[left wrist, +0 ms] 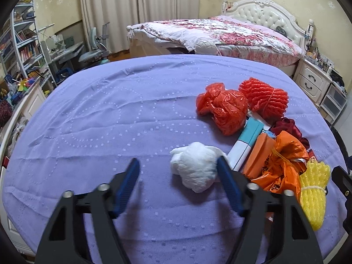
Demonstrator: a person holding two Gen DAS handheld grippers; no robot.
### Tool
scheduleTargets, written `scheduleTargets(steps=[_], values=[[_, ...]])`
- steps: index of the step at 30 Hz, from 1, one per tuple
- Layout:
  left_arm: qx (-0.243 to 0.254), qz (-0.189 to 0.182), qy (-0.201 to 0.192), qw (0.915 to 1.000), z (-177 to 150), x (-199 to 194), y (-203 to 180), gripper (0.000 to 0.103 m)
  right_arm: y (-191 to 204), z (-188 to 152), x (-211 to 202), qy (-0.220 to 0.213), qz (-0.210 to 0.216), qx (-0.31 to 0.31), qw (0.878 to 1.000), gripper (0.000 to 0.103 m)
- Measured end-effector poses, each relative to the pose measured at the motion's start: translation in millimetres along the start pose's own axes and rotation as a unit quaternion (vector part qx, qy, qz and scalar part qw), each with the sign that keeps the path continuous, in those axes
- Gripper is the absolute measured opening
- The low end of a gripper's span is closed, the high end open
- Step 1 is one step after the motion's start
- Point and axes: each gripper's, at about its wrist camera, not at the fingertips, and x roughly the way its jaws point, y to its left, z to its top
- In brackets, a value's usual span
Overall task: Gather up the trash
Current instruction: 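Grasp the white tissue ball with the left gripper, then carry the tissue ball with the left gripper while the right gripper grasps the yellow foam net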
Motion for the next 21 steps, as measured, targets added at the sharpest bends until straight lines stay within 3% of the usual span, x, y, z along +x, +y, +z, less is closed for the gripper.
scheduleTargets(steps=[4,21], values=[[0.004,-0.034,-0.001,0.9994,-2,-2,-1,0.038,9,0,-1,0.000,0.007,-0.005,1.000,0.068],[-0.037,0.020,-0.041,0.9983,-22,-44,54,0.035,49,-2,-28,-0.028,0.030,-0.028,0.999,0.068]])
